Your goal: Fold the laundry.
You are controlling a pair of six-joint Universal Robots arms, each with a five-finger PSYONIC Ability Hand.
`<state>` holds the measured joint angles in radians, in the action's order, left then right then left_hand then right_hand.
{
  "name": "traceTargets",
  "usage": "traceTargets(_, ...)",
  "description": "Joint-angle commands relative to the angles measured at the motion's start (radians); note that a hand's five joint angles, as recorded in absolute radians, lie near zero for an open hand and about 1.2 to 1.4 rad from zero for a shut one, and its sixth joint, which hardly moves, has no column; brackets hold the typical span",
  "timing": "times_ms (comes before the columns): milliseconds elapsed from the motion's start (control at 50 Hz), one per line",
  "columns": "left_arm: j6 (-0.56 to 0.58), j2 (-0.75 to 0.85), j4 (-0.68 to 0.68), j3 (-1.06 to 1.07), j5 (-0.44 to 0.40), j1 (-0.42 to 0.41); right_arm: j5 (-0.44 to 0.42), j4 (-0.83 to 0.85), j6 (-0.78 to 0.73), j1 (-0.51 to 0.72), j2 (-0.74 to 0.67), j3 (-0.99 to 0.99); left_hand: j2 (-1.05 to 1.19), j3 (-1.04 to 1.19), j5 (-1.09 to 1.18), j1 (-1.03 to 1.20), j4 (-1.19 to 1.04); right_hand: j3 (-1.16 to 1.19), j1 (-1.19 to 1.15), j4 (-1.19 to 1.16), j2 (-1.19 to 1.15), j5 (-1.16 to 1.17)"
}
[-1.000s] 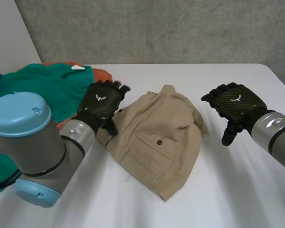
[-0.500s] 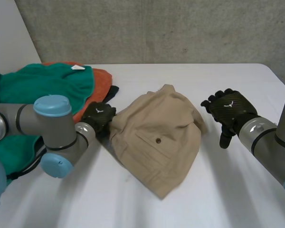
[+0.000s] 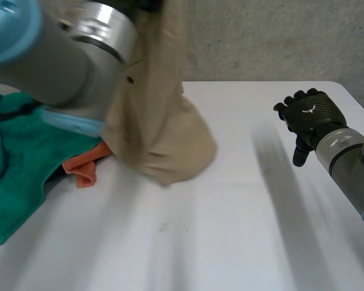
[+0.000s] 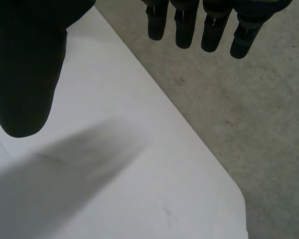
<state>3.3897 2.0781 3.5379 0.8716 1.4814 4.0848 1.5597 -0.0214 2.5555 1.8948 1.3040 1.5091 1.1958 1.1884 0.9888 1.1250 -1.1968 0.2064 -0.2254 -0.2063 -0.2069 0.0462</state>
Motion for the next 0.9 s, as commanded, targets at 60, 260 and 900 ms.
traceTargets(60, 0.003, 0.247, -0.014, 0.006, -0.112, -0.222, 0.053, 0.0, 0.029, -0.029, -0.002, 0.025, 0.2, 0.208, 0.233, 0.271, -0.199, -0.032, 0.051, 0.032, 0.032, -0.046)
traceTargets(260, 0.01, 0.32, -0.025, 0.109, -0.133, -0.322, 0.023, 0.001, 0.031, -0.198, 0.0, 0.045, -0.803, -0.796, -0.77, -0.732, 0.804, -0.032, 0.051, 0.032, 0.032, -0.046)
traceTargets(900, 0.016, -0.037, -0.186, 0.486, -0.006, 0.336, -0.078, -0.104, 0.15, 0.185, -0.282, -0.438, -0.891, -0.884, -0.859, -0.821, 0.892, -0.032, 0.051, 0.032, 0.032, -0.046)
